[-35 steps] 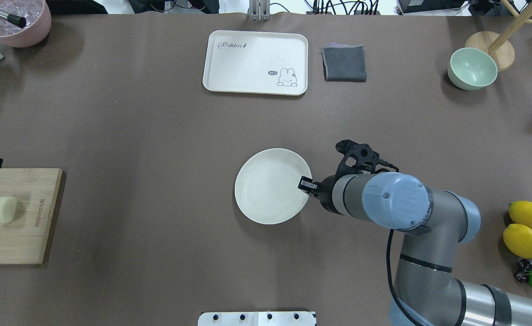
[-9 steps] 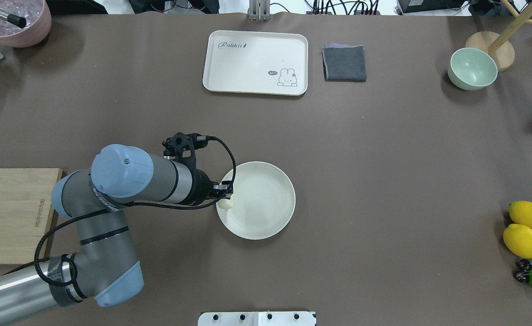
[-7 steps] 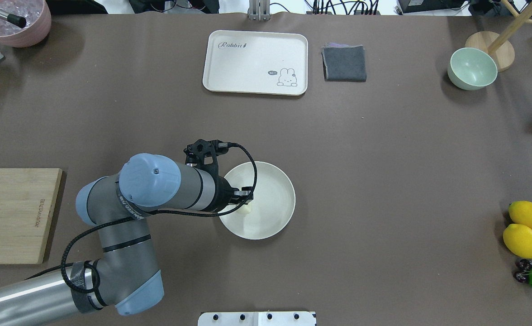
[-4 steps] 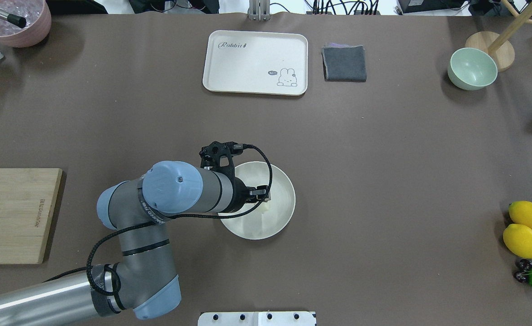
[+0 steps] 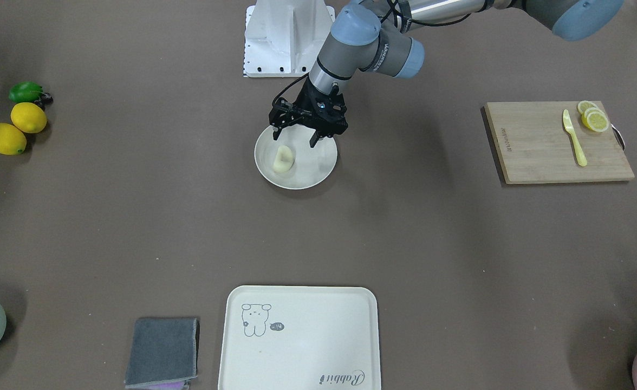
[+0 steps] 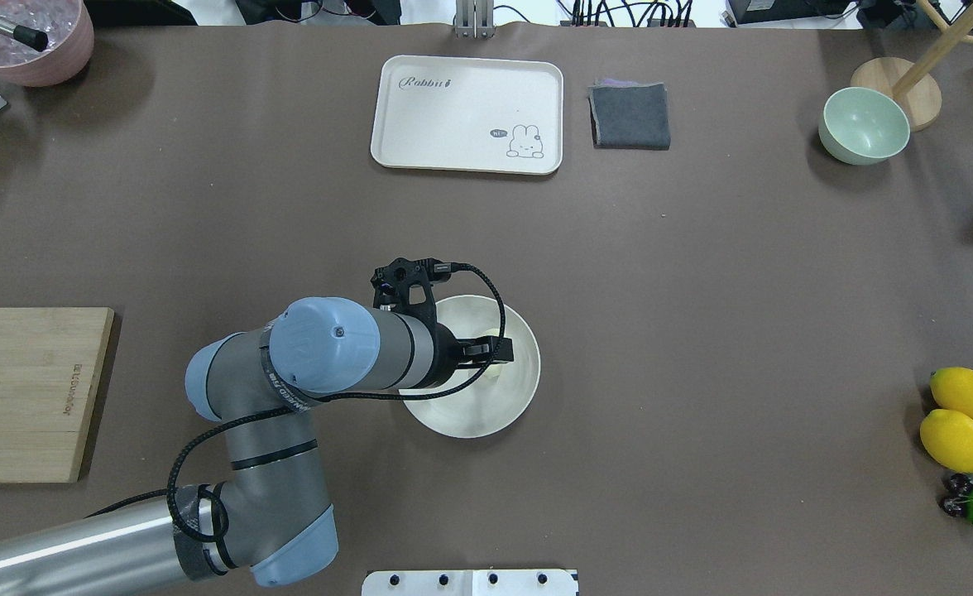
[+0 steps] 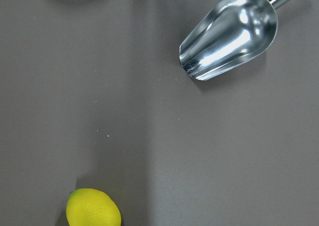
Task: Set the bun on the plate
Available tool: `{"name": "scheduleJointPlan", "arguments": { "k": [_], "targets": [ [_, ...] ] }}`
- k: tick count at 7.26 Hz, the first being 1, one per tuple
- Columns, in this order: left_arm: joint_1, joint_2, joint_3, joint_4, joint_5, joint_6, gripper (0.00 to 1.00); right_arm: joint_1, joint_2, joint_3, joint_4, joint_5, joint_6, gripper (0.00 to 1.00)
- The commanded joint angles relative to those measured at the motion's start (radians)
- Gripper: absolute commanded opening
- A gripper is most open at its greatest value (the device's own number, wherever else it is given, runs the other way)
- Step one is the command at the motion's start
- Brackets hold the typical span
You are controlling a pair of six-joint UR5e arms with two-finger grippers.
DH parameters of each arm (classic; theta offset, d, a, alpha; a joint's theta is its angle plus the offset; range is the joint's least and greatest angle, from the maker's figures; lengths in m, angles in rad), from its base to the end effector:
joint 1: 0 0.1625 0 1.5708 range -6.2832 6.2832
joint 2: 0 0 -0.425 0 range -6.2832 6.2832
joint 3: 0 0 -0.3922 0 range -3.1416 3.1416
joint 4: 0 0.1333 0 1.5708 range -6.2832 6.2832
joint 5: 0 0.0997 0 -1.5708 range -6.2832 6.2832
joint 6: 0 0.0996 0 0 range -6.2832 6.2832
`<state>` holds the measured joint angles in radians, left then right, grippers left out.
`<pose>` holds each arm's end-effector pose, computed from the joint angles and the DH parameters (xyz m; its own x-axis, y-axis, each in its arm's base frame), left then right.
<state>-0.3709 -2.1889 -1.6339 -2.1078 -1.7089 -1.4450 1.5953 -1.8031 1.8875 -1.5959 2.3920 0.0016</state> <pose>0.5885 -0.3572 0.2024 0.3492 -0.0025 -0.9370 0.1963 0.9780 0.0706 0.0701 -0.3949 0.6049 0.6822 -0.0251 0.7308 -0.0255 0.9980 0.0581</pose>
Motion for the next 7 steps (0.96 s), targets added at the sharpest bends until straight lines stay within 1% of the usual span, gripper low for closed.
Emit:
{"name": "scheduleJointPlan", "arguments": {
  "k": [1, 2, 3, 4, 5, 6, 7],
  "targets": [
    [-0.003, 0.0, -0.004, 0.0, -0.003, 0.001, 0.97, 0.0, 0.001, -0.002, -0.001, -0.001, 0.0, 1.0],
    [-0.023, 0.008, -0.033, 0.038, -0.008, 0.009, 0.97, 0.0, 0.001, -0.002, -0.001, 0.001, 0.001, 1.0],
    [-0.052, 0.009, -0.122, 0.233, -0.03, 0.056, 0.97, 0.0, 0.001, -0.002, -0.001, 0.001, 0.001, 1.0],
    [-0.106, 0.012, -0.256, 0.49, -0.072, 0.174, 0.97, 0.0, 0.001, -0.002, -0.001, 0.001, 0.001, 1.0],
    [-0.196, 0.061, -0.371, 0.672, -0.124, 0.334, 0.97, 0.0, 0.001, -0.004, -0.001, 0.001, 0.001, 1.0],
    [-0.326, 0.124, -0.435, 0.763, -0.205, 0.527, 0.97, -0.001, 0.001, -0.004, -0.001, 0.001, 0.0, 1.0],
    [-0.473, 0.193, -0.442, 0.784, -0.292, 0.716, 0.97, 0.0, 0.001, -0.004, -0.001, 0.001, 0.001, 1.0]
  ]
}}
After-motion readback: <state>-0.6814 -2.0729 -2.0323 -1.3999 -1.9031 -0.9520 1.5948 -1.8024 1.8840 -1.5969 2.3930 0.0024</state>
